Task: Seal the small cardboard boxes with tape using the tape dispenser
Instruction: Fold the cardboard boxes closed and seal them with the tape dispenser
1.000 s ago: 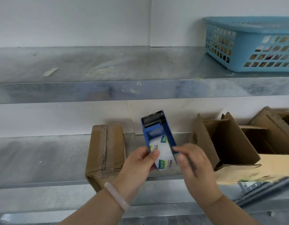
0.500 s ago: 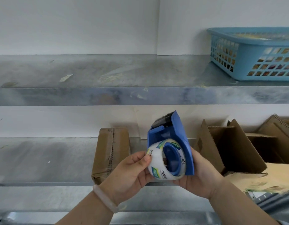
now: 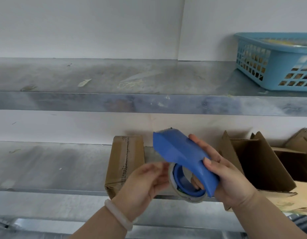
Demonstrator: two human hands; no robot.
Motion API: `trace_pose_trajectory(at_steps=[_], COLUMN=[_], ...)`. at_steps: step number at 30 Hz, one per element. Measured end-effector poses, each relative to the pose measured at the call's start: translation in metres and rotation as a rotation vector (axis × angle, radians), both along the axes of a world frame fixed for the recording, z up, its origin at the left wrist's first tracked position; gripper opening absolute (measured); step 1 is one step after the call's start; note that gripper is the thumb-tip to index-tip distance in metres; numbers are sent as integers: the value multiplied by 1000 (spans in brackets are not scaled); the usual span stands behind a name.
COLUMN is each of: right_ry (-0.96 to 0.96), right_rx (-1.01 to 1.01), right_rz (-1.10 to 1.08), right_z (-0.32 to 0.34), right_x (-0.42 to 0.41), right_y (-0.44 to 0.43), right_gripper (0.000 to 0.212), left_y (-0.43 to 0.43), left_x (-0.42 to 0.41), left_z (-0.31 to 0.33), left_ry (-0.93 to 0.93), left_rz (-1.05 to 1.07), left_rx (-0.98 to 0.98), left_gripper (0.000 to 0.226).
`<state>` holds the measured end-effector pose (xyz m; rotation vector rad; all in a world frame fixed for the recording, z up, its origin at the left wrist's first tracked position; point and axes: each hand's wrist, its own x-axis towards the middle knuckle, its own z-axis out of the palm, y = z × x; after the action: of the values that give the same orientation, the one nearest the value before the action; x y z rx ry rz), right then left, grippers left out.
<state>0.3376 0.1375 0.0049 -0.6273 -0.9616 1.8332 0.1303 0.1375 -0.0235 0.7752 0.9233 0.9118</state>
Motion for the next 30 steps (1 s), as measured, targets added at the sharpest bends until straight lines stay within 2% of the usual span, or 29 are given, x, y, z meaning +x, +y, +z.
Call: trace_pose_trajectory(at_steps=[2,5,7,9,11,16,19,26,30], right_ry=[-162,-414,-530,-600,-664,-822,-854,-942,-968], right_rx=[59,162,203,235,267,346,395,466,465], right_rz=[86,173,217,282,339,360,315,357,433], right_z=[6,16,24,32,34,35,34,37,40], right_x=[4,7,7,4,0,-9,-17,-25,-16], right_y=[1,1,2,3,6,11,15,27,33], right_gripper=[76,66,60,56,51,35,29,31,55], left_y=[6,15,17,16,14,10,7,5,2], left_x=[-12,-34,-44,-49,-51,-55,-56,-68,-94], left_z=[13,31,39,44,47,38,34,18,6], left_ry=[-49,-20,76,178,274,495,530,568,546], left_rz=[76,18,-20,-40,-61,58,134,338,453], left_rx=[-76,-147,-143,-108,-63,30,53,107,93], left_gripper=[45,68,59,34,21,25,23,22,22])
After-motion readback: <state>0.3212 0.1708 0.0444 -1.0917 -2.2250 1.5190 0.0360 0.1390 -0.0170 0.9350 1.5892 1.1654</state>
